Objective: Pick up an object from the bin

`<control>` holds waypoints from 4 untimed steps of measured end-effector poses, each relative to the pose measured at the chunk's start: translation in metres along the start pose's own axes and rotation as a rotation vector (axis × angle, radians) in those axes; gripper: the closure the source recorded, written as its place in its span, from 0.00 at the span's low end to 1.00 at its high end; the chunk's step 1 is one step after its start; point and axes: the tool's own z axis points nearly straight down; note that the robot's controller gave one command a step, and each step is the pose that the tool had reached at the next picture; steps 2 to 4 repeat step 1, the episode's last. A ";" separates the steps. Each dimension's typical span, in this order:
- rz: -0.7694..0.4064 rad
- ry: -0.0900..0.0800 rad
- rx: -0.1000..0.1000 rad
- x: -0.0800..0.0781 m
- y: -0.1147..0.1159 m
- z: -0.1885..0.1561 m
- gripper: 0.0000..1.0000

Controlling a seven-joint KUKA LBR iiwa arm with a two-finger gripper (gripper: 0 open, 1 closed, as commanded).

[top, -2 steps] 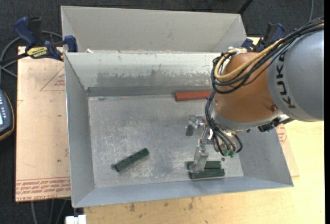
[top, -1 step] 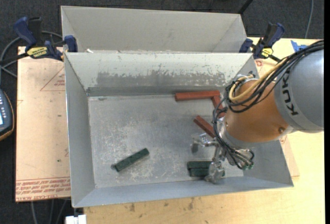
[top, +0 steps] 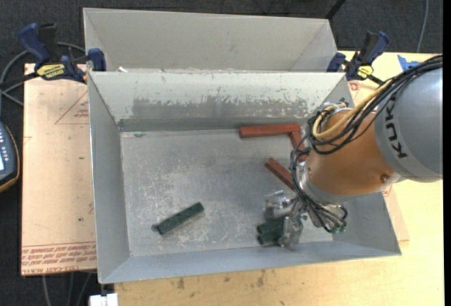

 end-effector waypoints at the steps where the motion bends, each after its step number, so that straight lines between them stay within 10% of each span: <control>1: -0.048 -0.004 0.004 -0.040 -0.048 -0.120 1.00; 4: -0.048 -0.004 0.004 -0.040 -0.048 -0.120 1.00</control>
Offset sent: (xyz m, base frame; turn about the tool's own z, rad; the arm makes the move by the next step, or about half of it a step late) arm 0.0463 -0.0357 0.1154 -0.0521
